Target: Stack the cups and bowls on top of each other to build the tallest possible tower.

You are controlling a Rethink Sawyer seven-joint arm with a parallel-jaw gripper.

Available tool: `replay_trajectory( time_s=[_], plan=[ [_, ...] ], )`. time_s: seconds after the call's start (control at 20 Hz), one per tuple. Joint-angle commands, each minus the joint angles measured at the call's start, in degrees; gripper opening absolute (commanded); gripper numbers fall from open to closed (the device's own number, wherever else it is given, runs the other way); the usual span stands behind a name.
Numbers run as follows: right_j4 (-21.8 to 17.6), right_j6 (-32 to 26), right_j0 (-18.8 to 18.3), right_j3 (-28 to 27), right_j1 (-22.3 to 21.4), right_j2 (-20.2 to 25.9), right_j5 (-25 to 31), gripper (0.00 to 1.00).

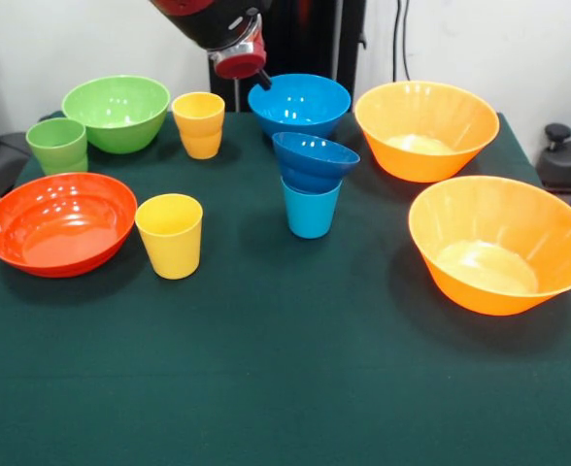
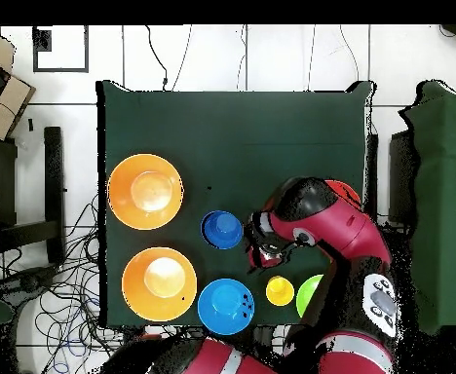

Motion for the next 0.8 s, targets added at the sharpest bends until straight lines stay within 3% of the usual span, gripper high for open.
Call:
replay_trajectory(
  time_s=[0.05, 0.8],
  plan=[
    [-2.7, -3.3, 0.2, 5.0, 0.2, 6.2, -9.0, 1.0],
    [-2.0, -3.0, 0.3, 6.4, 0.4, 7.3, -11.6, 1.0]
  ],
)
